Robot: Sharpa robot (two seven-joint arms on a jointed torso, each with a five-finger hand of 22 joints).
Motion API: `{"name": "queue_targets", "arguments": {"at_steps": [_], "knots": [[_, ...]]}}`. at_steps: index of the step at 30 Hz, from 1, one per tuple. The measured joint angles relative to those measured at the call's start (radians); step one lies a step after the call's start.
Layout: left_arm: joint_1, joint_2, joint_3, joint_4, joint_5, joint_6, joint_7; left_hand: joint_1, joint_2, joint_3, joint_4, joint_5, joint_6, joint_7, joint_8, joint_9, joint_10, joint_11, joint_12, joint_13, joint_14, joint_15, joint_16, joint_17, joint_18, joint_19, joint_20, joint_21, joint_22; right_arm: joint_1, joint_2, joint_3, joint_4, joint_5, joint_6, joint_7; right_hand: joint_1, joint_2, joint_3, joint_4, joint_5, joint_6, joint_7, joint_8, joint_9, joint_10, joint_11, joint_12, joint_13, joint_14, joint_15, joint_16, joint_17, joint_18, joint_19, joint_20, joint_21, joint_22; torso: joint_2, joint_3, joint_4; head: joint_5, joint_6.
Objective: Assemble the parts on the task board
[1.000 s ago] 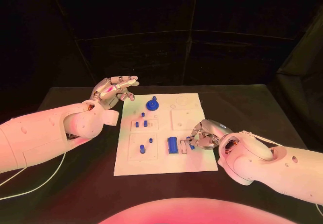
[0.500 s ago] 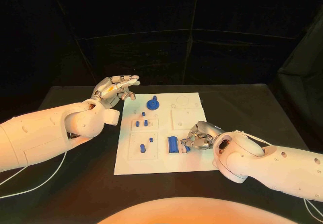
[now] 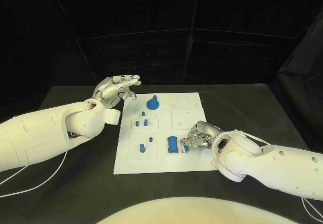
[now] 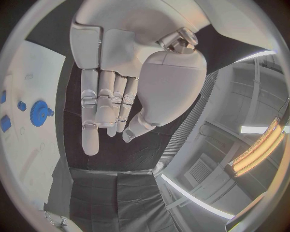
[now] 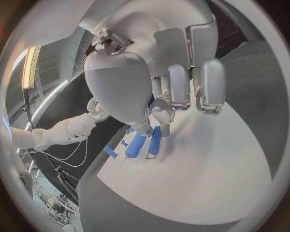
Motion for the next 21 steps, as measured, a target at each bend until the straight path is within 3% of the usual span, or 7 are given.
{"name": "queue_targets", "arguments": {"at_steps": [4, 21], "knots": [[0.0, 0.0, 0.0, 0.0, 0.0, 0.002, -0.001, 0.0, 0.0, 0.0, 0.0, 0.0, 0.0, 0.0, 0.0, 0.0, 0.0, 0.0, 0.0, 0.0, 0.0, 0.0, 0.0, 0.0, 0.0, 0.0, 0.0, 0.0, 0.0, 0.0, 0.001, 0.0, 0.0, 0.001, 0.011, -0.005, -0.016, -0.003, -0.004, 0.013, 0.003, 0.012, -0.003, 0.015, 0.012, 0.004, -0.004, 0.0, 0.002, -0.004, -0.004, 0.0, 0.0, 0.0, 0.0, 0.0, 0.0, 0.0, 0.0, 0.0001, 0.0, 0.0, -0.001], [0.0, 0.001, 0.0, -0.001, -0.001, 0.007, -0.006, 0.0, 0.0, -0.006, 0.0, 0.0, 0.0, 0.0, 0.0, 0.0, -0.004, 0.004, 0.0, -0.001, 0.0, 0.0, 0.0, -0.003, 0.0, 0.0, 0.0, 0.0, -0.001, -0.001, 0.001, -0.001, 0.004, -0.005, 0.029, -0.012, -0.05, -0.015, -0.029, 0.043, 0.009, 0.016, -0.007, 0.018, 0.022, 0.005, -0.006, 0.0, 0.003, 0.0, -0.008, 0.004, 0.001, 0.0, 0.004, -0.004, 0.0, 0.0, 0.0, 0.0006, -0.0001, 0.003, -0.003]]}}
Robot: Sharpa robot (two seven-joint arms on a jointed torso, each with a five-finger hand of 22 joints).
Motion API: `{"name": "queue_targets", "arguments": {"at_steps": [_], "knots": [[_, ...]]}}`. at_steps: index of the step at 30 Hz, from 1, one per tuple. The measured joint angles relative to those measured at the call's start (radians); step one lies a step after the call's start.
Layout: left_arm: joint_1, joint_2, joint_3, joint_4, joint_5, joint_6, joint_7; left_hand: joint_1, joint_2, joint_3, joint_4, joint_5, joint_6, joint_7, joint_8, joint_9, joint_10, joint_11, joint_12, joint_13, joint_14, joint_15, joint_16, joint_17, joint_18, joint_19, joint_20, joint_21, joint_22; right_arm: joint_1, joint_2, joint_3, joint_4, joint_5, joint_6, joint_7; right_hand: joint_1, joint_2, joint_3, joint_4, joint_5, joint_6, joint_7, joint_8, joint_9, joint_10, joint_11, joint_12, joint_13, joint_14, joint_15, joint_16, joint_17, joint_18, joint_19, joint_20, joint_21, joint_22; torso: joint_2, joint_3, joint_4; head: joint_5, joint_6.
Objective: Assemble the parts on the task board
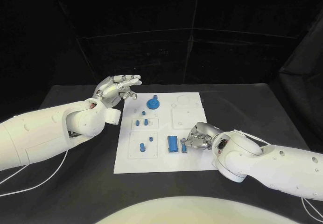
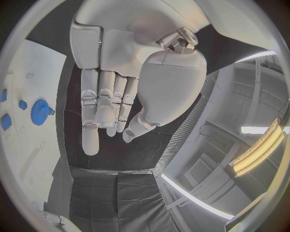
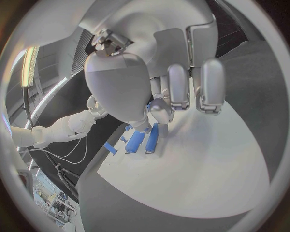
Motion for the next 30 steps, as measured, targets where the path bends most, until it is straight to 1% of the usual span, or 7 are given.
{"name": "queue_targets", "arguments": {"at_steps": [4, 9, 11, 14, 17, 23, 30], "knots": [[0.0, 0.0, 0.0, -0.001, 0.0, 0.0, -0.001, 0.0, 0.0, 0.0, 0.0, 0.0, 0.0, 0.0, 0.0, 0.0, 0.0, 0.0, 0.0, 0.0, 0.0, 0.0, 0.0, 0.0, 0.0, 0.0, 0.0, 0.0, 0.0, 0.0, -0.001, 0.0, 0.001, -0.002, 0.003, 0.001, -0.036, -0.014, -0.023, 0.023, -0.016, 0.0, 0.0, 0.0, 0.006, 0.0, 0.0, 0.0, 0.001, 0.0, 0.0, 0.0, 0.0, 0.0, 0.0, 0.0, 0.0, 0.0, 0.0, 0.0001, 0.0001, -0.001, -0.001], [0.0, 0.001, 0.0, -0.002, 0.0, 0.001, -0.002, 0.0, 0.0, 0.0, 0.0, 0.0, 0.0, 0.0, 0.0, 0.0, 0.0, 0.0, 0.0, 0.0, 0.0, 0.0, 0.0, 0.0, 0.0, 0.0, 0.0, 0.0, 0.0, -0.001, -0.005, -0.001, 0.006, -0.007, 0.004, 0.007, -0.092, -0.035, -0.1, 0.054, -0.238, 0.005, 0.002, 0.0, 0.015, 0.004, 0.004, 0.0, 0.005, 0.0, 0.0, 0.0, 0.0, 0.0, 0.0, 0.0, 0.0, 0.0, 0.0, 0.0001, 0.0001, -0.001, -0.001], [0.0, 0.001, 0.0, -0.002, 0.0, 0.001, -0.002, 0.0, 0.0, 0.0, 0.0, 0.0, 0.0, 0.0, 0.0, 0.0, 0.0, 0.0, 0.0, 0.0, 0.0, 0.0, 0.0, 0.0, 0.0, 0.0, 0.0, 0.0, 0.0, -0.001, -0.008, -0.001, 0.009, -0.01, 0.003, 0.011, -0.11, -0.033, -0.126, 0.055, -0.286, 0.001, 0.005, 0.0, 0.019, 0.004, 0.004, 0.0, 0.006, 0.0, 0.0, 0.0, 0.0, 0.0, 0.0, 0.0, 0.0, 0.0, 0.0, 0.0001, 0.0001, 0.001, -0.001], [0.0, 0.001, 0.0, -0.002, 0.0, 0.001, -0.002, 0.0, 0.0, 0.0, 0.0, 0.0, 0.0, 0.0, 0.0, 0.0, 0.0, 0.0, 0.0, 0.0, 0.0, 0.0, 0.0, 0.0, 0.0, 0.0, 0.0, 0.0, 0.0, -0.001, -0.013, -0.001, 0.011, -0.015, 0.0, 0.019, -0.127, -0.034, -0.154, 0.057, -0.322, -0.002, 0.009, 0.0, 0.023, 0.003, 0.004, 0.0, 0.007, 0.0, 0.0, 0.0, 0.0, 0.0, 0.0, 0.0, 0.0, 0.0, 0.0, 0.0001, 0.0, 0.001, 0.0], [0.0, 0.002, 0.0, -0.003, 0.0, 0.001, -0.003, 0.0, 0.0, 0.0, 0.0, 0.0, 0.0, 0.0, 0.0, 0.0, 0.0, 0.0, 0.0, 0.0, 0.0, 0.0, 0.0, 0.0, 0.0, 0.0, 0.0, 0.0, 0.0, -0.001, -0.02, -0.001, 0.011, -0.02, -0.007, 0.027, -0.129, -0.032, -0.171, 0.06, -0.34, -0.005, 0.011, 0.0, 0.025, 0.003, 0.004, 0.0, 0.007, 0.0, 0.0, 0.0, 0.0, 0.0, 0.0, 0.0, 0.0, 0.0, 0.0, 0.0001, -0.0005, 0.001, 0.0], [0.0, 0.002, 0.0, -0.004, -0.001, 0.002, -0.003, 0.0, 0.0, 0.0, 0.0, 0.0, 0.0, 0.0, 0.0, 0.0, 0.0, 0.0, 0.0, 0.0, 0.0, 0.0, 0.0, 0.0, 0.0, 0.0, 0.0, 0.0, 0.0, -0.001, -0.033, -0.001, 0.004, -0.031, -0.022, 0.044, -0.126, -0.021, -0.18, 0.05, -0.327, -0.015, 0.014, -0.006, 0.029, 0.003, 0.004, -0.012, 0.005, 0.0, 0.0, 0.0, 0.0, 0.0, 0.0, 0.0, 0.0, 0.0, 0.0, -0.0003, -0.0004, 0.0, 0.002], [0.0, 0.002, 0.0, -0.004, -0.001, 0.002, -0.004, 0.0, 0.0, 0.0, 0.0, 0.0, 0.0, 0.0, 0.0, 0.0, 0.0, 0.0, 0.0, 0.0, 0.0, 0.0, 0.0, 0.0, 0.0, 0.0, 0.0, 0.0, 0.0, -0.001, -0.049, -0.001, -0.002, -0.037, -0.027, 0.068, -0.009, 0.016, -0.171, 0.012, -0.275, -0.023, 0.017, -0.007, 0.038, 0.0, 0.007, -0.018, 0.003, 0.0, 0.0, -0.004, 0.0, 0.0, 0.0, 0.0, 0.0, 0.0, 0.0, -0.0004, 0.0002, 0.0, 0.003]]}}
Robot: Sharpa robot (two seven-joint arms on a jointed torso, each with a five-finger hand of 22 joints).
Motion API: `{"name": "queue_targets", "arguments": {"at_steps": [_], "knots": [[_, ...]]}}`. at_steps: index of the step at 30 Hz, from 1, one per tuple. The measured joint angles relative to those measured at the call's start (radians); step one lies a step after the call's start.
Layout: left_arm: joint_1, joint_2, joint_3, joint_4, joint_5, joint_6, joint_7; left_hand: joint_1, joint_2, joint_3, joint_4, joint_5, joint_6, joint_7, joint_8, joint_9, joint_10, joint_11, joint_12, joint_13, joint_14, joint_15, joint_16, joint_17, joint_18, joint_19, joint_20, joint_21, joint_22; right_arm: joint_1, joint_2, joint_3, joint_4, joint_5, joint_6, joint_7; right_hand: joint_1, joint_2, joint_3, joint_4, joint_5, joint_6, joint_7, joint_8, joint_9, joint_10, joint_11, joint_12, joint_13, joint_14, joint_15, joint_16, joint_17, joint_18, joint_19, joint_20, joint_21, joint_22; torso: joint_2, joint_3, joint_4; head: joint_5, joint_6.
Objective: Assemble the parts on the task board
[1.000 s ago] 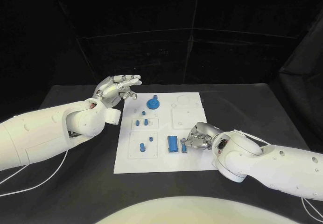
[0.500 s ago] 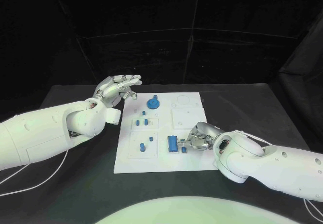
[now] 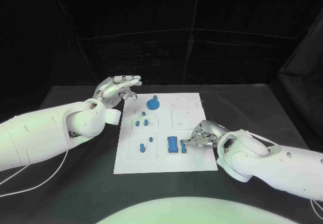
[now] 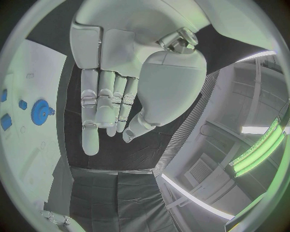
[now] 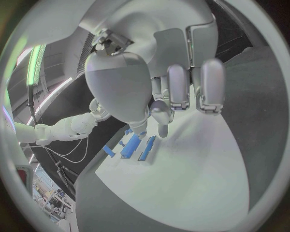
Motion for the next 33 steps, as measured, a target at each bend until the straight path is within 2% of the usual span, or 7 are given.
{"name": "queue_targets", "arguments": {"at_steps": [7, 12, 14, 22, 26, 30, 33], "knots": [[0.0, 0.0, 0.0, -0.004, 0.0, 0.0, 0.0, 0.0, 0.0, 0.0, 0.0, 0.0, 0.0, 0.0, 0.0, 0.0, 0.0, 0.0, 0.0, 0.0, 0.0, 0.0, 0.0, 0.0, 0.0, 0.0, 0.0, 0.0, 0.0, 0.003, -0.024, 0.0, -0.023, 0.071, -0.035, 0.12, 0.087, 0.025, -0.004, -0.029, 0.078, -0.087, 0.032, -0.061, -0.014, -0.104, 0.028, -0.245, -0.151, -0.002, 0.021, -0.105, -0.087, 0.011, -0.05, 0.016, -0.095, -0.081, -0.001, -0.0002, -0.0017, 0.001, 0.007], [0.0, 0.001, 0.0, -0.016, 0.0, -0.001, 0.0, 0.0, 0.0, -0.004, 0.003, 0.0, 0.0, 0.0, 0.0, 0.0, 0.0, 0.0, 0.0, 0.0, -0.032, 0.001, -0.027, -0.041, 0.0, -0.012, 0.004, -0.009, -0.004, 0.044, -0.023, -0.001, -0.092, 0.34, -0.056, 0.34, 0.184, 0.06, 0.023, -0.056, 0.069, -0.131, 0.065, -0.123, -0.036, -0.239, 0.056, -0.571, -0.387, -0.123, 0.046, -0.504, -0.55, 0.103, -0.278, 0.036, -0.457, -0.557, -0.006, -0.0011, -0.0043, 0.0, 0.022], [0.0, 0.002, 0.0, -0.021, 0.0, -0.002, 0.0, 0.0, 0.0, -0.01, 0.001, 0.0, 0.0, 0.0, 0.004, 0.0, -0.004, 0.004, 0.0, 0.0, -0.085, 0.004, -0.076, -0.117, 0.0, -0.037, 0.006, -0.026, -0.012, 0.061, -0.015, -0.001, -0.121, 0.438, -0.056, 0.416, 0.205, 0.067, 0.033, -0.061, 0.067, -0.138, 0.074, -0.141, -0.044, -0.269, 0.071, -0.649, -0.456, -0.175, 0.059, -0.633, -0.657, 0.118, -0.341, 0.047, -0.575, -0.677, -0.009, -0.0017, -0.0054, 0.0, 0.028], [-0.001, 0.037, -0.001, -0.083, 0.0, -0.017, 0.005, 0.0, 0.01, -0.023, 0.006, 0.0, -0.017, 0.021, -0.001, -0.003, -0.022, 0.035, -0.053, -0.008, -0.363, 0.065, -0.446, -0.338, -0.008, -0.322, 0.057, -0.24, -0.135, 0.131, 0.083, 0.001, -0.361, 0.885, -0.008, 0.77, 0.27, 0.046, 0.075, -0.06, 0.031, -0.122, 0.116, -0.236, -0.106, -0.325, 0.133, -0.901, -0.803, -0.391, 0.161, -1.113, -0.939, 0.117, -0.512, 0.137, -1.001, -0.968, -0.038, -0.0093, -0.0158, -0.002, 0.082], [-0.002, 0.07, 0.0, -0.136, 0.0, -0.026, 0.012, -0.003, 0.008, -0.029, 0.016, 0.0, -0.029, 0.033, -0.031, -0.004, -0.024, 0.054, -0.12, -0.008, -0.432, 0.121, -0.669, -0.458, -0.023, -0.502, 0.109, -0.405, -0.243, 0.144, 0.149, 0.001, -0.494, 1.038, 0.042, 0.88, 0.266, 0.036, 0.087, -0.075, 0.025, -0.1, 0.121, -0.288, -0.15, -0.31, 0.147, -0.907, -0.971, -0.346, 0.175, -1.26, -1.069, 0.117, -0.454, 0.163, -1.139, -1.076, -0.052, -0.0106, -0.0213, 0.003, 0.11], [-0.008, 0.11, 0.0, -0.201, 0.0, -0.039, 0.023, -0.003, 0.008, -0.044, 0.019, 0.0, -0.028, 0.032, -0.058, -0.004, -0.013, 0.065, -0.185, -0.008, -0.412, 0.141, -0.813, -0.535, -0.003, -0.559, 0.16, -0.488, -0.318, 0.147, 0.211, 0.001, -0.604, 1.141, 0.095, 0.951, 0.245, 0.039, 0.09, -0.095, 0.025, -0.085, 0.129, -0.315, -0.174, -0.307, 0.15, -0.907, -1.046, -0.332, 0.183, -1.324, -1.133, 0.117, -0.431, 0.172, -1.201, -1.124, -0.064, -0.0107, -0.0244, 0.005, 0.13], [-0.015, 0.14, 0.0, -0.244, 0.003, -0.051, 0.033, -0.003, 0.008, -0.054, 0.018, 0.0, -0.025, 0.029, -0.066, -0.004, -0.009, 0.07, -0.21, -0.007, -0.392, 0.143, -0.856, -0.557, 0.002, -0.556, 0.167, -0.502, -0.34, 0.149, 0.246, 0.001, -0.664, 1.187, 0.13, 0.988, 0.241, 0.043, 0.091, -0.109, 0.025, -0.079, 0.131, -0.328, -0.187, -0.304, 0.153, -0.907, -1.08, -0.328, 0.186, -1.353, -1.163, 0.117, -0.423, 0.177, -1.232, -1.147, -0.072, -0.0101, -0.0252, 0.006, 0.14]]}}
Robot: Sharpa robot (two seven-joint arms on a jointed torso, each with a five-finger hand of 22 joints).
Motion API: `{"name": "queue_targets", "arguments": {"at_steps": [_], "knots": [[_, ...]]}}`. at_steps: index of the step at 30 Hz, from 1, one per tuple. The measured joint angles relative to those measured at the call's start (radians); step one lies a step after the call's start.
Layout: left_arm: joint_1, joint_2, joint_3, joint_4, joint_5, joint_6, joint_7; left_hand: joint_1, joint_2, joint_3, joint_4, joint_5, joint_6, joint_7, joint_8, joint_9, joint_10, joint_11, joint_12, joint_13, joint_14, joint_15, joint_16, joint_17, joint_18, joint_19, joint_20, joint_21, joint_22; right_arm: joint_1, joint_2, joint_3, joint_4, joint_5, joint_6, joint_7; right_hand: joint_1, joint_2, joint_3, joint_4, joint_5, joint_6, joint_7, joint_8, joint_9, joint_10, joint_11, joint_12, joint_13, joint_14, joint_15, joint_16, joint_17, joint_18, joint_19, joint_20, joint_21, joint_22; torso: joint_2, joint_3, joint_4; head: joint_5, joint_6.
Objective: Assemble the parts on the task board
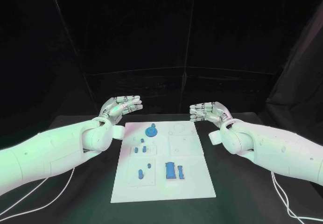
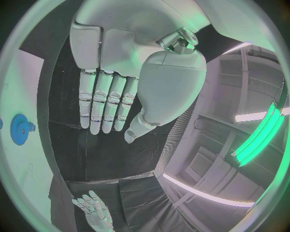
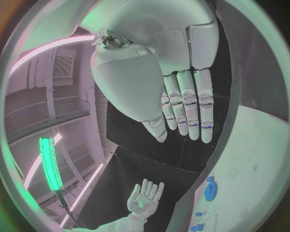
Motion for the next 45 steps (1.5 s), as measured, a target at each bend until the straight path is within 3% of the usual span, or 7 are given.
{"name": "queue_targets", "arguments": {"at_steps": [6, 11, 23, 28, 33, 38, 45], "knots": [[-0.007, 0.039, 0.0, -0.064, 0.005, -0.022, 0.015, 0.005, 0.005, -0.014, 0.003, 0.0, 0.003, -0.003, -0.004, 0.0, 0.013, -0.002, -0.026, 0.0, 0.028, 0.0, -0.047, -0.023, 0.0, 0.011, 0.003, -0.005, -0.024, 0.002, 0.04, 0.001, -0.073, 0.035, 0.043, 0.043, -0.013, 0.005, 0.014, -0.031, 0.0, 0.008, -0.002, -0.006, -0.019, 0.003, 0.003, 0.0, -0.042, 0.042, -0.005, -0.023, -0.039, 0.0, 0.036, -0.004, -0.035, -0.032, -0.006, 0.0046, -0.0002, 0.008, 0.016], [-0.011, 0.033, 0.002, -0.051, 0.004, -0.026, 0.011, -0.206, 0.031, -0.07, 0.031, -0.024, -0.161, -0.034, -0.04, -0.033, -0.149, -0.031, -0.054, -0.031, -0.118, -0.026, -0.091, -0.054, -0.017, -0.095, -0.043, -0.033, -0.071, -0.002, 0.031, 0.0, -0.057, 0.035, 0.039, 0.041, -0.26, -0.005, 0.014, -0.073, -0.034, -0.143, -0.033, -0.041, -0.062, -0.176, -0.018, -0.033, -0.076, -0.142, -0.053, -0.064, -0.079, -0.001, -0.133, -0.038, -0.07, -0.055, -0.007, 0.0056, 0.0012, 0.008, 0.02], [-0.068, -0.022, 0.065, 0.151, -0.026, -0.178, 0.002, -0.625, 0.046, -0.173, 0.056, -0.042, -0.487, -0.095, -0.066, -0.061, -0.478, -0.107, -0.137, -0.057, -0.413, -0.104, -0.168, -0.121, -0.062, -0.319, -0.135, -0.116, -0.159, -0.029, -0.052, 0.021, 0.197, 0.083, -0.113, 0.059, -0.737, -0.018, 0.014, -0.125, -0.1, -0.454, -0.095, -0.067, -0.098, -0.537, -0.102, -0.058, -0.103, -0.525, -0.095, -0.096, -0.135, -0.055, -0.483, -0.102, -0.132, -0.139, -0.023, 0.0262, 0.031, 0.003, 0.068], [-0.102, -0.051, 0.098, 0.27, -0.057, -0.309, -0.004, -0.752, 0.048, -0.205, 0.058, -0.042, -0.586, -0.145, -0.066, -0.063, -0.578, -0.145, -0.153, -0.059, -0.502, -0.136, -0.192, -0.128, -0.071, -0.387, -0.163, -0.133, -0.185, -0.042, -0.089, 0.029, 0.31, 0.122, -0.219, 0.077, -0.885, -0.02, 0.011, -0.127, -0.138, -0.55, -0.142, -0.067, -0.101, -0.649, -0.122, -0.058, -0.105, -0.643, -0.099, -0.096, -0.14, -0.071, -0.591, -0.143, -0.179, -0.151, -0.025, 0.0285, 0.0342, 0.003, 0.069], [-0.122, -0.071, 0.119, 0.346, -0.085, -0.425, -0.009, -0.843, 0.048, -0.226, 0.059, -0.046, -0.657, -0.169, -0.07, -0.063, -0.65, -0.159, -0.158, -0.06, -0.565, -0.148, -0.236, -0.129, -0.114, -0.436, -0.183, -0.142, -0.213, -0.05, -0.115, 0.035, 0.39, 0.163, -0.329, 0.098, -0.988, -0.02, 0.014, -0.13, -0.172, -0.617, -0.169, -0.067, -0.102, -0.727, -0.128, -0.058, -0.106, -0.726, -0.101, -0.1, -0.142, -0.081, -0.667, -0.175, -0.206, -0.156, -0.025, 0.029, 0.0352, 0.003, 0.069], [-0.134, -0.08, 0.129, 0.386, -0.108, -0.514, -0.014, -0.928, 0.049, -0.259, 0.059, -0.046, -0.723, -0.181, -0.07, -0.065, -0.717, -0.166, -0.162, -0.061, -0.626, -0.155, -0.267, -0.131, -0.142, -0.484, -0.231, -0.145, -0.259, -0.052, -0.122, 0.036, 0.413, 0.189, -0.392, 0.112, -1.088, -0.02, 0.014, -0.13, -0.186, -0.682, -0.184, -0.071, -0.102, -0.802, -0.132, -0.061, -0.106, -0.806, -0.101, -0.1, -0.142, -0.128, -0.74, -0.193, -0.22, -0.158, -0.025, 0.0292, 0.0356, 0.003, 0.069], [-0.135, -0.082, 0.13, 0.392, -0.126, -0.57, -0.017, -1.016, 0.049, -0.31, 0.059, -0.046, -0.792, -0.187, -0.07, -0.065, -0.786, -0.171, -0.162, -0.061, -0.688, -0.157, -0.278, -0.131, -0.157, -0.528, -0.266, -0.149, -0.285, -0.053, -0.122, 0.036, 0.414, 0.207, -0.426, 0.122, -1.189, -0.02, 0.014, -0.13, -0.197, -0.748, -0.191, -0.071, -0.103, -0.879, -0.134, -0.062, -0.106, -0.888, -0.101, -0.1, -0.143, -0.149, -0.814, -0.202, -0.225, -0.159, -0.025, 0.0294, 0.0357, 0.003, 0.069]]}}
